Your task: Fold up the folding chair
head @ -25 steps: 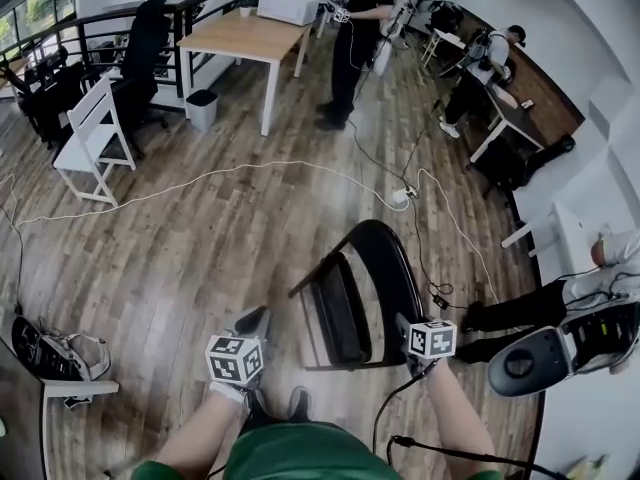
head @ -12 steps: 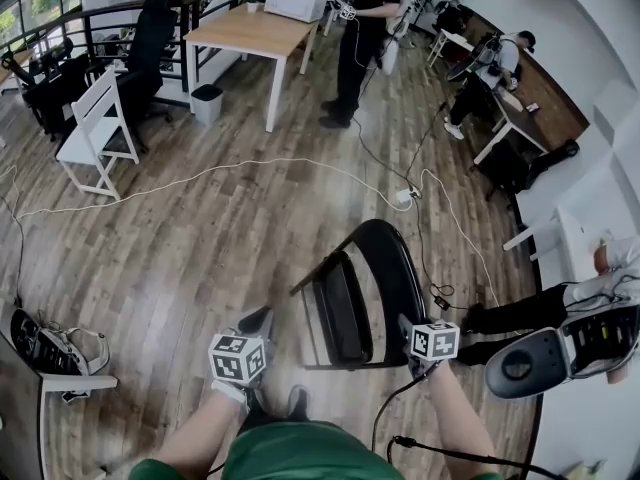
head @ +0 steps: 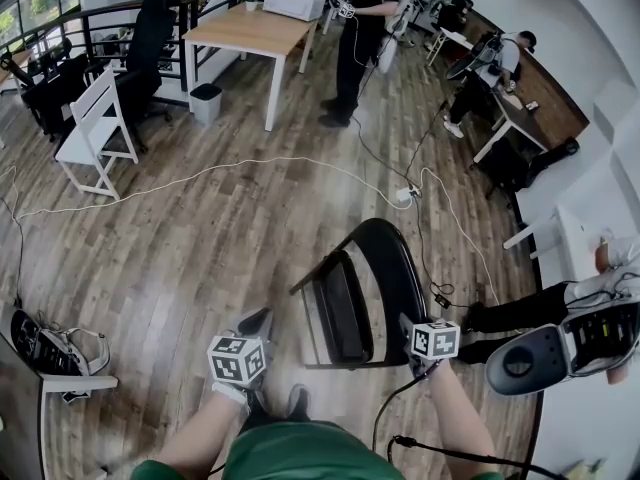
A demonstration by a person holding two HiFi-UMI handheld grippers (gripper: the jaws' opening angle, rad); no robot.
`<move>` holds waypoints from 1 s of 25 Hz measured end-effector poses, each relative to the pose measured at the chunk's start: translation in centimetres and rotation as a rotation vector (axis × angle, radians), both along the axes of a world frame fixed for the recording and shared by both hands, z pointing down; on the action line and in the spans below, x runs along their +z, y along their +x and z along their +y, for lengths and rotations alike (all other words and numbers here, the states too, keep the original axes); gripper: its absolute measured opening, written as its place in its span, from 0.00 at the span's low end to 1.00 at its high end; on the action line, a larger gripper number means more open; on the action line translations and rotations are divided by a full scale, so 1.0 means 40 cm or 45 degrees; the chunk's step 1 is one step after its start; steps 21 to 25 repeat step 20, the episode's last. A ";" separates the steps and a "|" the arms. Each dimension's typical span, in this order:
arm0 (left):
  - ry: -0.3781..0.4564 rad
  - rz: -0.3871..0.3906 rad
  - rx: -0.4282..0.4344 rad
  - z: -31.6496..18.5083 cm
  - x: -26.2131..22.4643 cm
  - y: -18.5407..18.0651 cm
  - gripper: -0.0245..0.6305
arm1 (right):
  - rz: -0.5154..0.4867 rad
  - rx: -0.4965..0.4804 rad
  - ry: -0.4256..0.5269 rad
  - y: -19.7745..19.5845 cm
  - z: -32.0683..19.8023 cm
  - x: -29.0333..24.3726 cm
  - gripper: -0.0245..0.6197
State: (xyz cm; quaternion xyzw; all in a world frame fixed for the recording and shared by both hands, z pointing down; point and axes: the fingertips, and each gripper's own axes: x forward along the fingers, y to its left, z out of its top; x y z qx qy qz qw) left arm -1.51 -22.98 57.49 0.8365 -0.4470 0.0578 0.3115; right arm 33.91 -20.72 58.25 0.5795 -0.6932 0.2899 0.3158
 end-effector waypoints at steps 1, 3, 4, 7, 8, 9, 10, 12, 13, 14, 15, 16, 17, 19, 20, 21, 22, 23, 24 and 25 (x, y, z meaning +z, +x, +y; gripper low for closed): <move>-0.002 -0.002 0.000 0.000 0.002 0.000 0.09 | 0.004 0.002 -0.001 0.003 0.000 -0.001 0.17; -0.006 -0.004 -0.001 0.002 0.007 0.001 0.09 | 0.007 -0.002 -0.001 0.003 -0.001 -0.002 0.17; -0.009 -0.004 -0.002 0.004 0.009 0.001 0.09 | 0.007 -0.005 -0.002 0.002 -0.001 -0.002 0.17; -0.014 -0.004 -0.001 0.006 0.015 0.002 0.09 | 0.004 -0.004 -0.002 0.003 0.000 -0.002 0.17; -0.016 -0.004 -0.001 0.006 0.016 0.003 0.09 | 0.004 -0.004 -0.002 0.003 -0.001 -0.002 0.17; -0.018 -0.002 -0.001 0.006 0.017 0.004 0.09 | 0.005 -0.004 -0.002 0.003 -0.002 -0.002 0.17; -0.021 -0.001 0.000 0.006 0.018 0.005 0.09 | 0.007 -0.004 -0.003 0.004 -0.003 -0.003 0.17; -0.026 -0.001 0.000 0.008 0.020 0.006 0.09 | 0.011 -0.002 -0.006 0.005 -0.003 -0.003 0.17; -0.027 -0.002 0.000 0.009 0.020 0.007 0.09 | 0.012 0.000 -0.007 0.008 -0.002 -0.002 0.17; -0.028 -0.003 0.000 0.010 0.021 0.010 0.09 | 0.012 0.000 -0.008 0.010 -0.002 -0.001 0.17; -0.026 -0.003 -0.001 0.009 0.021 0.013 0.09 | 0.012 -0.001 -0.008 0.014 -0.003 -0.001 0.17; -0.021 -0.001 -0.001 0.006 0.020 0.017 0.09 | 0.014 -0.003 -0.004 0.017 -0.006 -0.002 0.17; -0.014 0.003 0.000 -0.001 0.018 0.023 0.09 | 0.018 -0.005 0.002 0.022 -0.013 -0.006 0.17; 0.003 0.013 0.004 -0.021 0.012 0.037 0.09 | 0.026 -0.004 0.022 0.033 -0.031 -0.020 0.17; 0.013 0.018 0.007 -0.031 0.009 0.045 0.09 | 0.030 -0.003 0.033 0.039 -0.040 -0.027 0.17; 0.013 0.018 0.007 -0.031 0.009 0.045 0.09 | 0.030 -0.003 0.033 0.039 -0.040 -0.027 0.17; 0.013 0.018 0.007 -0.031 0.009 0.045 0.09 | 0.030 -0.003 0.033 0.039 -0.040 -0.027 0.17; 0.013 0.018 0.007 -0.031 0.009 0.045 0.09 | 0.030 -0.003 0.033 0.039 -0.040 -0.027 0.17; 0.013 0.018 0.007 -0.031 0.009 0.045 0.09 | 0.030 -0.003 0.033 0.039 -0.040 -0.027 0.17; 0.013 0.018 0.007 -0.031 0.009 0.045 0.09 | 0.030 -0.003 0.033 0.039 -0.040 -0.027 0.17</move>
